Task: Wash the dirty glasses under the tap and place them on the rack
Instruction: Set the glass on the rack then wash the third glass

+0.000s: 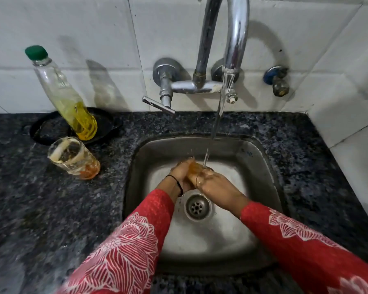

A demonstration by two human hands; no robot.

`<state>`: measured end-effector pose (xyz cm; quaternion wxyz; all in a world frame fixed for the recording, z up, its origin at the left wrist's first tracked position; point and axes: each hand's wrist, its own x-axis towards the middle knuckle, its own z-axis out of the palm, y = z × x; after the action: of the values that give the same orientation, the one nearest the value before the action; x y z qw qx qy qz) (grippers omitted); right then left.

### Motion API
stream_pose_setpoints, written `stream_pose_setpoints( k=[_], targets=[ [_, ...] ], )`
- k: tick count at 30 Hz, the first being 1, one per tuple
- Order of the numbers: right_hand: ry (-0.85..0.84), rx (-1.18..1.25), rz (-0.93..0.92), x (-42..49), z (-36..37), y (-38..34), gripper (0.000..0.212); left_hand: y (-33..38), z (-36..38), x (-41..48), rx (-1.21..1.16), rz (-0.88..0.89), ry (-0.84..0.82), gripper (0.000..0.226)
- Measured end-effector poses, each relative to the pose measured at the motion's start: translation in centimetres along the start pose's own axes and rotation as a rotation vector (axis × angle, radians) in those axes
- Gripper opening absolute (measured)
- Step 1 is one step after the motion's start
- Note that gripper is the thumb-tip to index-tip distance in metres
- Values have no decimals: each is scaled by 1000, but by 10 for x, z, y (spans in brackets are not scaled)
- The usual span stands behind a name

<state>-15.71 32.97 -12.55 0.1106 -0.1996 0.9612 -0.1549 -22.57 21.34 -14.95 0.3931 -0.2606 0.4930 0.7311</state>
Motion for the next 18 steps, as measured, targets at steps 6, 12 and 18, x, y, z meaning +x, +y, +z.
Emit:
stream_pose_setpoints(
  k=[6, 12, 18],
  targets=[
    [420, 1321, 933, 49, 3, -42, 29, -15, 8, 9, -128, 172, 36, 20],
    [109, 463, 318, 7, -1, -19, 34, 7, 7, -9, -3, -31, -24, 40],
    [220, 496, 354, 19, -5, -28, 59, -9, 2, 0, -224, 57, -101, 55]
  ],
)
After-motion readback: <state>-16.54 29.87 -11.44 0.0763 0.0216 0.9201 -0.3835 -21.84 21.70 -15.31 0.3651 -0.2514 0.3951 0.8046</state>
